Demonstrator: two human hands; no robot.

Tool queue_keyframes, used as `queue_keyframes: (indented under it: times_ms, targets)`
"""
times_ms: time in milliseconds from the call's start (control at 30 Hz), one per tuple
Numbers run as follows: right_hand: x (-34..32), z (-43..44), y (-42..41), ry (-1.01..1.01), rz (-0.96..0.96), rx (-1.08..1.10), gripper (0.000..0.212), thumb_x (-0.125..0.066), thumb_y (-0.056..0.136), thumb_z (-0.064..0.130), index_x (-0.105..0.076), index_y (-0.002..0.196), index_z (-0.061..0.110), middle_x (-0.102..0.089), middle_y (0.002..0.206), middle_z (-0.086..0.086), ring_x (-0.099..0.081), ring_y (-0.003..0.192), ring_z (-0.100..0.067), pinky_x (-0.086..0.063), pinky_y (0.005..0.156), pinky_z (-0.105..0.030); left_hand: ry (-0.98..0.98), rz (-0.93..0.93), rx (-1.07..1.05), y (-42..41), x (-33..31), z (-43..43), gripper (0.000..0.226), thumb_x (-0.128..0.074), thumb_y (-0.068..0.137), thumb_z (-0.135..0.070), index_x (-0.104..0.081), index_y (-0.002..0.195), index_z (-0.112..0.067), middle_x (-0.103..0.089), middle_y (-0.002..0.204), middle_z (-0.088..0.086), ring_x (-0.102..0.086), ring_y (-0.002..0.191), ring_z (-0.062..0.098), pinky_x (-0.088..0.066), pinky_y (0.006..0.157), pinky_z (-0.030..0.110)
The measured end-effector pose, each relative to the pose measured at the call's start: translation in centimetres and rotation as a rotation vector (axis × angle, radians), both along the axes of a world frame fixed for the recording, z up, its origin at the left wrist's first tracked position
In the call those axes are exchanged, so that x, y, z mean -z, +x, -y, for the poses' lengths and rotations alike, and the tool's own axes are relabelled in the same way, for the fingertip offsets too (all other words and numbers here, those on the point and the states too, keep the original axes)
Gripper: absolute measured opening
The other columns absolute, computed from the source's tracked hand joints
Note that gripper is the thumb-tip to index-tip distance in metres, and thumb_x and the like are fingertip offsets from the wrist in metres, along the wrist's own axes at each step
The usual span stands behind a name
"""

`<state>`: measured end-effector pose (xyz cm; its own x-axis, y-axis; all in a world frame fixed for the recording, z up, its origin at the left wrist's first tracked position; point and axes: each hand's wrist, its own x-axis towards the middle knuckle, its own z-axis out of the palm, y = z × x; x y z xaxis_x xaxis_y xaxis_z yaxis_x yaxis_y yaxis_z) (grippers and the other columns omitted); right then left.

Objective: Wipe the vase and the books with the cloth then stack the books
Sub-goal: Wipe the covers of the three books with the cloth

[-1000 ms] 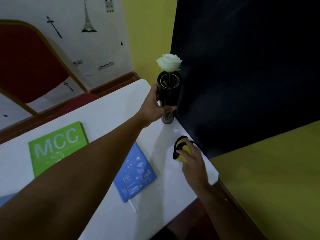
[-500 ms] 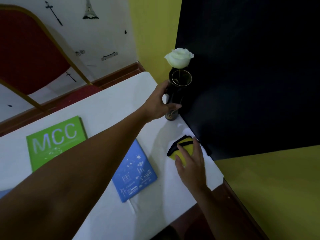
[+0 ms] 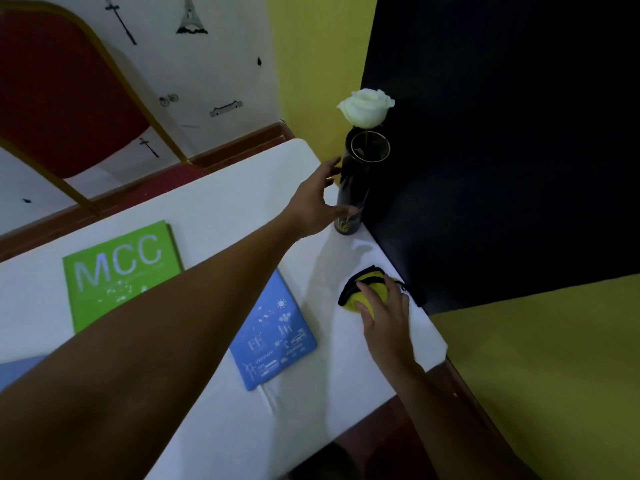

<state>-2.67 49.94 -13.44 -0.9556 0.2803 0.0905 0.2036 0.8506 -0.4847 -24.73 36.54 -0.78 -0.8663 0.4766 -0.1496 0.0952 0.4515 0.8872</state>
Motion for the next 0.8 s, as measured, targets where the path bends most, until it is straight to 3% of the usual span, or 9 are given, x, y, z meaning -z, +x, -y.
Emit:
queue_keyframes:
  times_ms: [133, 233, 333, 400, 433, 500, 567, 667, 800]
  targets:
    - [-0.8, 0.5, 0.0, -0.139, 0.028, -0.009, 0.040, -0.068, 0.098, 0.010, -0.063, 0.136, 0.020, -0.051, 0.146, -0.015, -0.044, 0.132, -0.031, -0.049, 0.106, -0.054, -0.159, -0.051, -0.061, 2.3, 1.3, 3.6, 0.082, -0.078, 0.090, -0.023, -0.032, 0.157, -0.012, -0.049, 0.153, 0.012, -0.045, 0.142, 0.026, -0.037, 0.107, 0.028]
    - [-2.1, 2.1, -0.3, -0.273, 0.017, -0.003, 0.044, -0.065, 0.100, 0.016, -0.056, 0.142, 0.021, -0.054, 0.146, -0.008, -0.049, 0.135, -0.026, -0.047, 0.110, -0.045, -0.240, -0.048, -0.128, 5.8, 2.8, 7.6, 0.065, -0.069, 0.097, -0.022, -0.039, 0.154, -0.011, -0.052, 0.150, 0.012, -0.047, 0.140, 0.026, -0.036, 0.110, 0.030]
    - [-3.9, 4.8, -0.9, -0.399, -0.010, 0.007, 0.046, -0.064, 0.101, 0.017, -0.052, 0.145, 0.019, -0.057, 0.146, -0.002, -0.051, 0.134, -0.018, -0.039, 0.111, -0.018, -0.268, -0.042, -0.274, 10.4, 4.6, 11.9, 0.053, -0.063, 0.100, -0.017, -0.046, 0.148, -0.005, -0.052, 0.148, 0.016, -0.048, 0.138, 0.033, -0.036, 0.113, 0.037]
    - [-4.9, 6.8, -1.6, -0.471, -0.016, 0.021, 0.046, -0.062, 0.103, 0.017, -0.050, 0.147, 0.018, -0.055, 0.148, -0.002, -0.049, 0.134, -0.017, -0.025, 0.100, 0.004, -0.266, -0.085, -0.380, 13.7, 6.1, 14.4, 0.051, -0.064, 0.097, -0.017, -0.051, 0.142, 0.002, -0.056, 0.141, 0.022, -0.053, 0.132, 0.040, -0.036, 0.112, 0.037]
    - [-5.2, 7.8, -2.2, -0.492, -0.012, 0.021, 0.045, -0.061, 0.103, 0.017, -0.050, 0.147, 0.018, -0.055, 0.148, -0.003, -0.049, 0.135, -0.017, -0.024, 0.098, 0.006, -0.274, -0.109, -0.419, 15.4, 6.9, 15.5, 0.054, -0.064, 0.094, -0.022, -0.052, 0.140, 0.004, -0.057, 0.140, 0.023, -0.054, 0.131, 0.041, -0.036, 0.112, 0.037]
    - [-5.5, 9.7, -3.7, -0.486, -0.011, 0.002, 0.044, -0.060, 0.104, 0.018, -0.051, 0.147, 0.019, -0.055, 0.147, -0.005, -0.050, 0.134, -0.019, -0.029, 0.100, -0.004, -0.278, -0.162, -0.434, 18.9, 8.2, 17.5, 0.070, -0.068, 0.091, -0.038, -0.048, 0.145, 0.002, -0.051, 0.149, 0.020, -0.046, 0.141, 0.036, -0.034, 0.117, 0.036]
    - [-5.5, 11.4, -5.5, -0.442, -0.024, -0.041, 0.044, -0.060, 0.103, 0.017, -0.052, 0.147, 0.019, -0.056, 0.145, -0.007, -0.052, 0.133, -0.021, -0.035, 0.103, -0.015, -0.264, -0.144, -0.407, 22.3, 8.7, 19.1, 0.091, -0.073, 0.086, -0.054, -0.037, 0.154, -0.005, -0.035, 0.162, 0.008, -0.027, 0.152, 0.021, -0.023, 0.123, 0.030]
    - [-4.6, 13.9, -8.6, -0.355, 0.006, -0.145, 0.045, -0.060, 0.102, 0.015, -0.053, 0.147, 0.016, -0.053, 0.149, -0.011, -0.048, 0.138, -0.027, -0.039, 0.114, -0.034, -0.272, -0.086, -0.330, 25.9, 10.1, 20.3, 0.116, -0.076, 0.077, -0.066, -0.020, 0.161, -0.010, -0.014, 0.169, 0.000, -0.010, 0.156, 0.011, -0.013, 0.125, 0.025]
    - [-3.1, 16.7, -11.2, -0.267, 0.086, -0.351, 0.043, -0.057, 0.104, 0.017, -0.055, 0.147, 0.016, -0.043, 0.160, -0.013, -0.037, 0.148, -0.032, -0.033, 0.122, -0.046, -0.327, -0.067, -0.247, 27.3, 12.3, 19.7, 0.116, -0.072, 0.083, -0.062, -0.005, 0.162, -0.012, 0.003, 0.166, -0.008, 0.005, 0.153, 0.004, -0.004, 0.124, 0.021]
